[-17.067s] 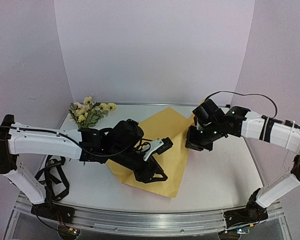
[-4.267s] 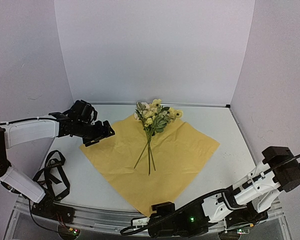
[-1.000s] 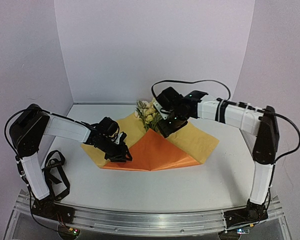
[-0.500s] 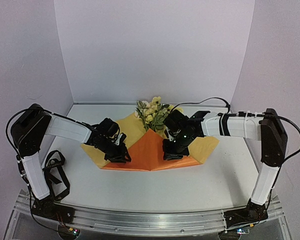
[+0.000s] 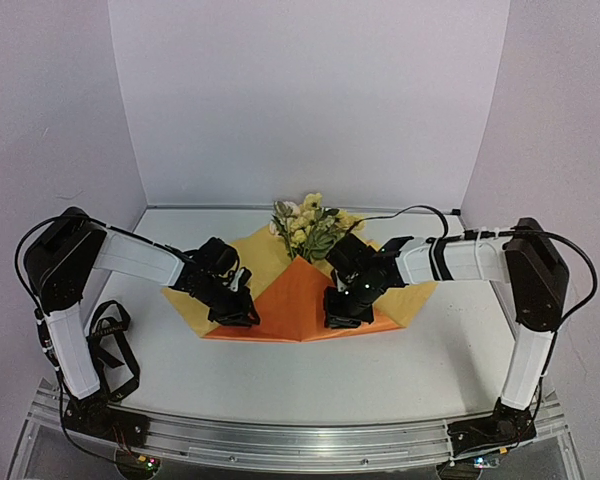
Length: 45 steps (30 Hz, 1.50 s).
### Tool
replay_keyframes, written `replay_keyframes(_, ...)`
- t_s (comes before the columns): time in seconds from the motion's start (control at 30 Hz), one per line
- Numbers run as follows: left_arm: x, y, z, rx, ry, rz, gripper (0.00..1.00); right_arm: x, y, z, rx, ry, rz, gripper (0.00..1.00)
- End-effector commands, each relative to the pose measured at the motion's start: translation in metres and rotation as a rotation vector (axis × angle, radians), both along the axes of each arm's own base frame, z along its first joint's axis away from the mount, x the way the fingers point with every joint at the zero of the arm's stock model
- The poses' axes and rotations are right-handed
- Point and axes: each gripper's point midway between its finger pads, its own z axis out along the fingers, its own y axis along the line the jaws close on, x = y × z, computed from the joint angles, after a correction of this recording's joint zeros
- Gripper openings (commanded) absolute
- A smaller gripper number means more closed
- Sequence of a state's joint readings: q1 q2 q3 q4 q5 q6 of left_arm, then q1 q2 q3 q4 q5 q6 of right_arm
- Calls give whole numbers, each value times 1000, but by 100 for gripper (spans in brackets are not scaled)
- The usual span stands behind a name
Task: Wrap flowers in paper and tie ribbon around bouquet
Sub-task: Press the fold line on the 1/4-folded wrapping paper.
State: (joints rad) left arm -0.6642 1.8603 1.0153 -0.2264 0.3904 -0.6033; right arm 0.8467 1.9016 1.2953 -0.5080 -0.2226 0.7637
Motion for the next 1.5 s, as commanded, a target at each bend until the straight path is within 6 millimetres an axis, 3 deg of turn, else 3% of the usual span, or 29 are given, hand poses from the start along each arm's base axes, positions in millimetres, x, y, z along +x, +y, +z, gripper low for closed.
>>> replay_keyframes(0.0,9,4,0,5,-13,20,22,4,-14,-17,-49,-19,-50,16)
replay_keyframes(0.5,10,9,0,-1,-14,28,18,4,-83,-46,-121,1,-270,16)
replay_keyframes(1.07,12,11,-3,-5,-6,31,15,-5,-164,-46,-119,-1,-538,21)
replay_keyframes(1.37,11,10,-4,-10,-4,25,15,-4,-176,-39,-54,1,-607,28)
replay_keyframes(1.47,15,6,8,-28,-35,10,16,-2,-173,-31,-30,-8,-604,29)
